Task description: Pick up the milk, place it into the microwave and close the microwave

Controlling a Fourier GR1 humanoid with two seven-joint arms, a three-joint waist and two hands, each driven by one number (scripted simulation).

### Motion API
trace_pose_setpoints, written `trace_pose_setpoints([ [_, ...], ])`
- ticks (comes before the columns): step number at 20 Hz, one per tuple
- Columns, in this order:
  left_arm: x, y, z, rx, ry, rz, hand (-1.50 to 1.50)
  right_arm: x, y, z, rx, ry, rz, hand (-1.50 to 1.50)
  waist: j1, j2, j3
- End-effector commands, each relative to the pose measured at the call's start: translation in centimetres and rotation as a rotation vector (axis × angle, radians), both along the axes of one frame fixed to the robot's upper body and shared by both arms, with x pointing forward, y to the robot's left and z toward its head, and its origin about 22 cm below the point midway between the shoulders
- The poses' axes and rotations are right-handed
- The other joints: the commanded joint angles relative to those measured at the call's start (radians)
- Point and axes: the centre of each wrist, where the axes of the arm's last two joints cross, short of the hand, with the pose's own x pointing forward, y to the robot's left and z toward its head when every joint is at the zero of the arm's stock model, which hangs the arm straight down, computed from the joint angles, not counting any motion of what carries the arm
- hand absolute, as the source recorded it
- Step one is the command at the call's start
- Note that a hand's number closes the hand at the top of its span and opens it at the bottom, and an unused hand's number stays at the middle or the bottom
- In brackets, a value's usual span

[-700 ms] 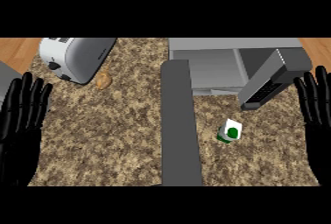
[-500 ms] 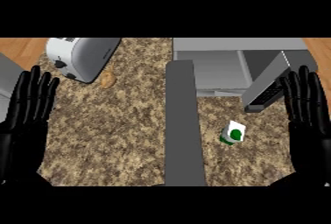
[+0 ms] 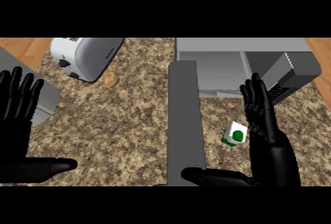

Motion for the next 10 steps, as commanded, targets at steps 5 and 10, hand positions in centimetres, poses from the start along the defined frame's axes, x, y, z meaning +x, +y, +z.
trace_pose_setpoints([
  [5, -3.3, 2.0, 0.0, -0.013, 0.01, -0.013, -1.5, -1.8, 0.2, 0.2, -0.018, 0.03, -0.103, -1.5, 0.0, -0.001, 0.001],
  [10, -4.1, 3.3, 0.1, -0.003, 0.009, 0.0, -1.5, -1.8, 2.1, -2.1, -0.044, 0.097, -0.165, -1.5, 0.001, 0.0, 0.001],
])
